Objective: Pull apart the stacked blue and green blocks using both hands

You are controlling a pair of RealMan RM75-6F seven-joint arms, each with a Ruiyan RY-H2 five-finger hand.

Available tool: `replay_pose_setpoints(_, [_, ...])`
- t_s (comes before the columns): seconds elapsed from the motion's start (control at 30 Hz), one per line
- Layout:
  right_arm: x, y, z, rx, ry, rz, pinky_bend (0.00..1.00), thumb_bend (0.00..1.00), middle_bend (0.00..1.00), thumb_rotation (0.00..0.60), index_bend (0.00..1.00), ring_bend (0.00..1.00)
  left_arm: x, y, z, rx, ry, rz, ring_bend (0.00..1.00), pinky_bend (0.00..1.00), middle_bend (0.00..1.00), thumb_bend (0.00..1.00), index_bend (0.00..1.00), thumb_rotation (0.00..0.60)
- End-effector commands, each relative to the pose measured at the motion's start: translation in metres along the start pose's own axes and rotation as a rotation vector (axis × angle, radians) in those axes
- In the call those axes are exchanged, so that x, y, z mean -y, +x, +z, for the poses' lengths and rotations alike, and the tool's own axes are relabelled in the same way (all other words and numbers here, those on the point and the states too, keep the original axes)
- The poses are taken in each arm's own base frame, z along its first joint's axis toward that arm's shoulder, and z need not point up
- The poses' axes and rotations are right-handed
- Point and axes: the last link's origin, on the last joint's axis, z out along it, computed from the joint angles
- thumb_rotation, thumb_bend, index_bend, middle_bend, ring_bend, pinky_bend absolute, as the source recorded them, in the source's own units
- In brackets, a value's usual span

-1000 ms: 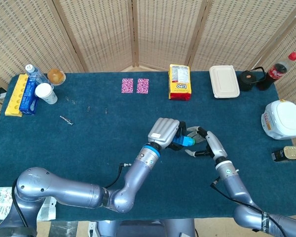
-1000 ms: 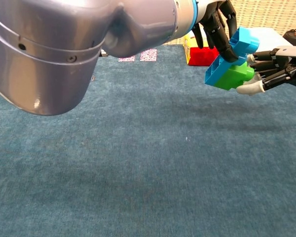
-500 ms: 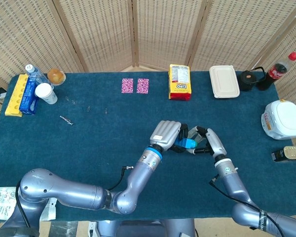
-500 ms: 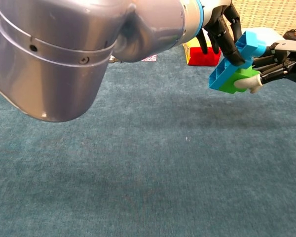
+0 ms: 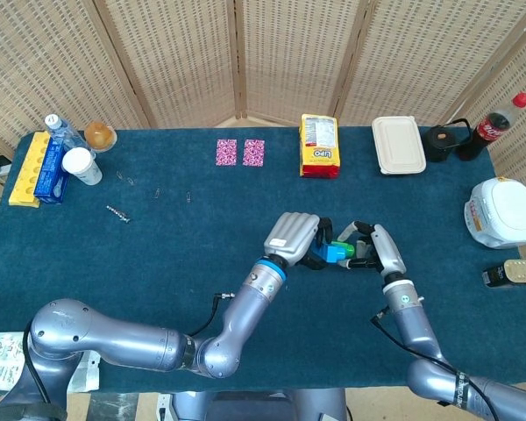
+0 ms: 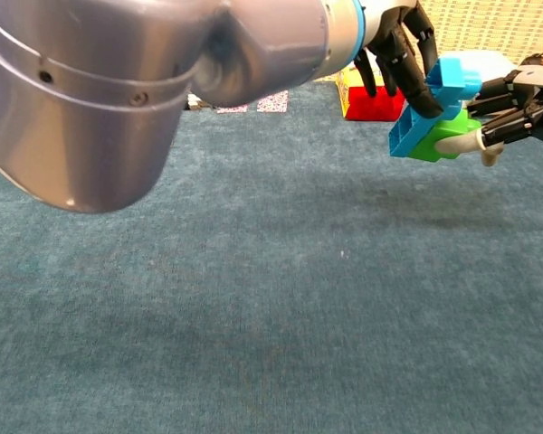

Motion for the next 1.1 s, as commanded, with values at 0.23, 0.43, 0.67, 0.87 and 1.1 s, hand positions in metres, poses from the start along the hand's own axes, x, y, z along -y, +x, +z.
replay_pose_setpoints(0.23, [-0.002, 0.007, -0.003, 0.006, 0.000, -0.025, 0.65, 0.24, 0.67, 0.600, 0.61, 0.79, 0.011, 0.011, -0.003, 0.005, -0.002, 0.028, 0.47, 0.40, 0.62, 0.27, 0.78, 0.600])
replay_pose_setpoints(0.43, [-0.008, 0.018, -0.009, 0.010, -0.013, -0.059, 0.64, 0.24, 0.66, 0.600, 0.61, 0.78, 0.024, 0.017, -0.009, 0.025, 0.014, 0.038, 0.47, 0.40, 0.62, 0.27, 0.78, 0.600])
replay_pose_setpoints(0.67, [-0.026, 0.029, -0.019, 0.088, -0.046, -0.229, 0.55, 0.24, 0.62, 0.600, 0.59, 0.67, 0.048, 0.041, -0.023, -0.005, 0.016, 0.061, 0.47, 0.40, 0.62, 0.27, 0.78, 0.600])
replay_pose_setpoints(0.87, [-0.044, 0.019, -0.018, 0.149, -0.064, -0.341, 0.42, 0.24, 0.53, 0.600, 0.51, 0.54, 0.080, 0.053, -0.043, -0.012, 0.036, 0.116, 0.47, 0.40, 0.62, 0.27, 0.78, 0.600])
replay_pose_setpoints(1.1, [-0.045, 0.019, -0.020, 0.158, -0.056, -0.400, 0.32, 0.25, 0.38, 0.600, 0.34, 0.40, 0.103, 0.051, -0.056, -0.006, 0.043, 0.169, 0.47, 0.40, 0.62, 0.27, 0.78, 0.600])
